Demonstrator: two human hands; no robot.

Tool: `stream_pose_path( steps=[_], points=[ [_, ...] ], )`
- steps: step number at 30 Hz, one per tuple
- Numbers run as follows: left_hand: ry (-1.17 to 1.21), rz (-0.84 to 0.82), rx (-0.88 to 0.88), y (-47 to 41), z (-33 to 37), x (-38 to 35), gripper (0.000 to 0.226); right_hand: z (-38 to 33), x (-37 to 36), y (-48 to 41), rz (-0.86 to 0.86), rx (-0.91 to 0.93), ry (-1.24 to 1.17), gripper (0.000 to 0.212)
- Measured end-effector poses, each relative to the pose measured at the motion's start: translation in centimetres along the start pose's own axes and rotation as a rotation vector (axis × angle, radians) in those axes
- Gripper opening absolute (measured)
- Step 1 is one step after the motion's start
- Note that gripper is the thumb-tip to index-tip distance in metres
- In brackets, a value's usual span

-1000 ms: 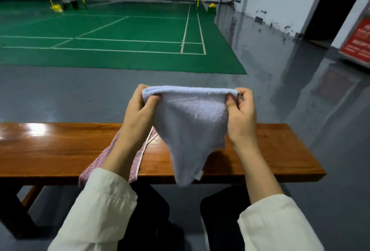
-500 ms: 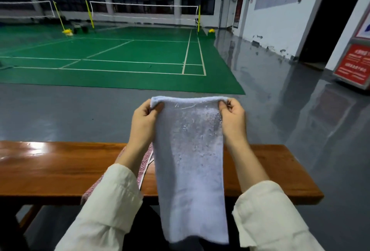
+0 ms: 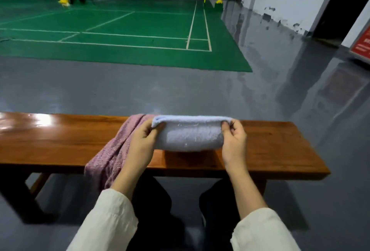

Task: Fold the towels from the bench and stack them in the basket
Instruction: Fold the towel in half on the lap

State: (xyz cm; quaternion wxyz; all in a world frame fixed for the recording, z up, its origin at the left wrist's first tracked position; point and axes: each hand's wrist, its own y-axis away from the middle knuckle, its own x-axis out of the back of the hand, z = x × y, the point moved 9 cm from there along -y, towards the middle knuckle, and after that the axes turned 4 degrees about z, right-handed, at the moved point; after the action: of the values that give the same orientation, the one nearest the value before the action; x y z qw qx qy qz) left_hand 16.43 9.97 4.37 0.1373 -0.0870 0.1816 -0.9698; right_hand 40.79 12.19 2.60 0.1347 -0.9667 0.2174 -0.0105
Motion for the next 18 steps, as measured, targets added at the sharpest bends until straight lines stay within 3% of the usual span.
stream_pose_path(
  steps=[5,8,15,18],
  points=[
    [-0.122,-0.014,0.152,3.7,-7.2,0.3,0.016,6.9,0.0,3.4,-0.049,-0.148,0.063,0.014],
    [-0.208,0.017,0.155,3.6,-7.9,0.1,0.012,7.7,-0.2,3.6,-0.012,-0.165,0.081,0.017],
    [-0.391,0.018,0.281,3.0,-12.4,-0.6,0.024,11.8,-1.6,2.6,-0.015,-0.24,0.194,0.013],
    [-0.41,0.019,0.257,1.5,-11.7,-0.7,0.011,11.2,-2.3,1.3,-0.031,-0.187,0.243,0.014]
  ],
)
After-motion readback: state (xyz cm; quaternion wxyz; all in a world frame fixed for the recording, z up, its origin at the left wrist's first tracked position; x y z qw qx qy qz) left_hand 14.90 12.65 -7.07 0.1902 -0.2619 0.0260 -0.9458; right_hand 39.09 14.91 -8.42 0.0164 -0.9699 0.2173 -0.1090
